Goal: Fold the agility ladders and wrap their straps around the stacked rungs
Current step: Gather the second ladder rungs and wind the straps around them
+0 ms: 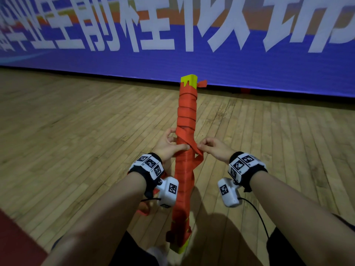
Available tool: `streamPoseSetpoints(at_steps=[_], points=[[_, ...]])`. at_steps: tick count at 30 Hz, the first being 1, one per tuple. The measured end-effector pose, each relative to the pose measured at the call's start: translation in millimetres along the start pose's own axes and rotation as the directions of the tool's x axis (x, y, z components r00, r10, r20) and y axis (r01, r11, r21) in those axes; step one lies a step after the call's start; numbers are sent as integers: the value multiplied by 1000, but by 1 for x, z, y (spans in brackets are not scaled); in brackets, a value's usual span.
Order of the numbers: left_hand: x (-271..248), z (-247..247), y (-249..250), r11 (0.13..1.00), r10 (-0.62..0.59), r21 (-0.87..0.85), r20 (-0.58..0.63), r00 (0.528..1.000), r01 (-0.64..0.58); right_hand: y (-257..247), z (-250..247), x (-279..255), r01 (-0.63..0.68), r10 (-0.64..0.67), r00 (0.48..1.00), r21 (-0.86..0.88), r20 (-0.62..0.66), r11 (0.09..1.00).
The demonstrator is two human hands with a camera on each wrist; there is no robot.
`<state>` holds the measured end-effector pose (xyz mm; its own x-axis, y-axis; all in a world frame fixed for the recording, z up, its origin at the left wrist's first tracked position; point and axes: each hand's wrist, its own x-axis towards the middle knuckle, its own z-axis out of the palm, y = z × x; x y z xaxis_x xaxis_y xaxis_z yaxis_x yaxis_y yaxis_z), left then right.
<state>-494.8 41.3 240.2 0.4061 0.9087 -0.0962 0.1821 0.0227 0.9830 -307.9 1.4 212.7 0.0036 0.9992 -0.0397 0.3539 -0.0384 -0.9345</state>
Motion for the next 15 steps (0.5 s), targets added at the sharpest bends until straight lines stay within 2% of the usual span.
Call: streamPoseSetpoints(at_steps=[5, 12, 15], points=[[-2, 0, 2, 1000, -5, -19, 36, 999, 6, -1, 2, 1, 46, -46, 999, -4, -24, 999], [-3, 2, 3, 996, -30, -84, 71, 997, 35, -5, 2, -3, 88, -72, 993, 166, -98, 982], [-3, 1, 3, 996, -31, -86, 84, 996, 38, -6, 3, -2, 109, -90, 990, 186, -108, 977]])
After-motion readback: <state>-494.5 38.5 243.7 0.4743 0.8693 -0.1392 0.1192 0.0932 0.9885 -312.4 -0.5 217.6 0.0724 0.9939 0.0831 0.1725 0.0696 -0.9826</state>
